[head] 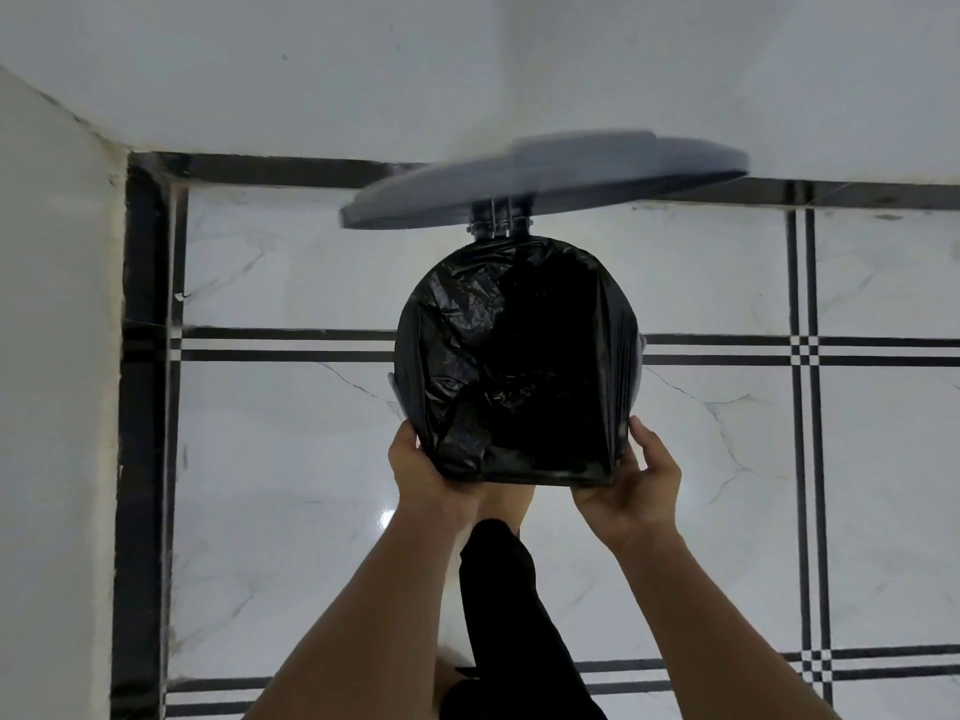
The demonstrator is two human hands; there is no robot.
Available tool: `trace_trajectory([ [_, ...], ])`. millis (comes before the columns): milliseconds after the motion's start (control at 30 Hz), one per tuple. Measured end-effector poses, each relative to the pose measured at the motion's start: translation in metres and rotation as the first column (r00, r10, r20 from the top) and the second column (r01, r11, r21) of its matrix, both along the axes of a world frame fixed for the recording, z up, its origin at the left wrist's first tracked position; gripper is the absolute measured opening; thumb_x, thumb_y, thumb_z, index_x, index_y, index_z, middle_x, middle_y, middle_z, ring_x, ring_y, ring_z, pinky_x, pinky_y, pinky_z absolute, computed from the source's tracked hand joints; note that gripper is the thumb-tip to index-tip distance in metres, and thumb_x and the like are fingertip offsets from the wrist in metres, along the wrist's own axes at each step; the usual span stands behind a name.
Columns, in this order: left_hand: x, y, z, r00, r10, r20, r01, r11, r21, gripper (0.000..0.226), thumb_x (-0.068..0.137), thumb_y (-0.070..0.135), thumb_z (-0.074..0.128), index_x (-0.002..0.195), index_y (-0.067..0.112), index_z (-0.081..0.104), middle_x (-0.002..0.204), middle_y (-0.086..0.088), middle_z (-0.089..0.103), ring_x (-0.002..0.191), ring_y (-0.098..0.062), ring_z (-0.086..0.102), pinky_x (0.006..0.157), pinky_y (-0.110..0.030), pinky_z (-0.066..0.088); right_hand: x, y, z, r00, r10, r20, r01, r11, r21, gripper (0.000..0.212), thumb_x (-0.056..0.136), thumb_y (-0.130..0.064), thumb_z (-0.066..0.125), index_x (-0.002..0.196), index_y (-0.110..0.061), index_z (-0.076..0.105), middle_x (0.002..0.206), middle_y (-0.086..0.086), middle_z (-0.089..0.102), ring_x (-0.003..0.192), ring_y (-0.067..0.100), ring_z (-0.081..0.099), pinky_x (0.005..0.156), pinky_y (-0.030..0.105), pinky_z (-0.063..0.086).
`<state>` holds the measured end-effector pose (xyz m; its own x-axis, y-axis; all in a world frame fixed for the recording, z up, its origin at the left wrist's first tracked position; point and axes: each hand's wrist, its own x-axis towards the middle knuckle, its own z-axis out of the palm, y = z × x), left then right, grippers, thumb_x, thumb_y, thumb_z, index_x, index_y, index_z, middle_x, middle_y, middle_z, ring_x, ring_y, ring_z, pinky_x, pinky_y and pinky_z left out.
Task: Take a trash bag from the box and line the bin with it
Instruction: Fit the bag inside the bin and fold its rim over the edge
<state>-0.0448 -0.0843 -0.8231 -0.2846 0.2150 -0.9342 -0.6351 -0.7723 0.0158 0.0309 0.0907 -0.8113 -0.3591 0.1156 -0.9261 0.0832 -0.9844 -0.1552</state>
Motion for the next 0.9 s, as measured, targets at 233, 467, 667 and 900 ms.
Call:
trace_trajectory([
  [233,0.018,-0.018,-0.01,0.995,-0.079,-0.063,0.078,0.997,-0.016,0.055,0.098,0.059,0.054,0.139,0.024,0.063,0.138,-0.007,0.067,0.112,-0.027,0.064,0.069,-0.035,0.057,0.002,0.0,-0.016,0.998,-0.023,-0.058,0.025,0.999,0.032,0.022,0.094,-0.032,0.065,0.105,-0.017,0.078,0.112,0.004,0.074,0.099,0.025,0.072,0.085,0.036,0.061],
  [467,0.004,-0.016,-0.017,0.984,-0.157,0.079,0.165,0.982,-0.095,0.045,0.098,0.055,0.056,0.126,0.022,0.07,0.131,-0.002,0.068,0.118,-0.024,0.062,0.092,-0.042,0.055,0.0,0.004,-0.032,0.996,0.013,-0.086,-0.005,0.996,0.088,0.033,0.103,-0.036,0.055,0.112,-0.014,0.077,0.123,0.008,0.072,0.113,0.029,0.069,0.104,0.04,0.049],
  [667,-0.01,-0.011,-0.02,0.971,-0.156,0.18,0.186,0.969,-0.164,0.033,0.092,0.031,0.076,0.123,0.019,0.073,0.107,-0.004,0.074,0.091,-0.023,0.069,0.059,-0.033,0.061,-0.017,0.009,-0.022,0.942,0.263,0.209,-0.286,0.955,0.083,0.03,0.101,-0.042,0.058,0.111,-0.019,0.074,0.119,0.003,0.07,0.118,0.026,0.062,0.097,0.049,0.05],
  [900,-0.021,-0.032,-0.005,0.987,-0.142,0.081,0.157,0.958,-0.241,0.025,0.103,0.027,0.061,0.118,0.008,0.069,0.117,-0.012,0.072,0.106,-0.027,0.071,0.081,-0.041,0.063,-0.04,0.05,0.008,0.831,0.315,0.458,-0.492,0.801,0.341,0.019,0.1,-0.024,0.059,0.114,-0.019,0.07,0.11,0.0,0.076,0.106,0.018,0.07,0.088,0.035,0.053],
])
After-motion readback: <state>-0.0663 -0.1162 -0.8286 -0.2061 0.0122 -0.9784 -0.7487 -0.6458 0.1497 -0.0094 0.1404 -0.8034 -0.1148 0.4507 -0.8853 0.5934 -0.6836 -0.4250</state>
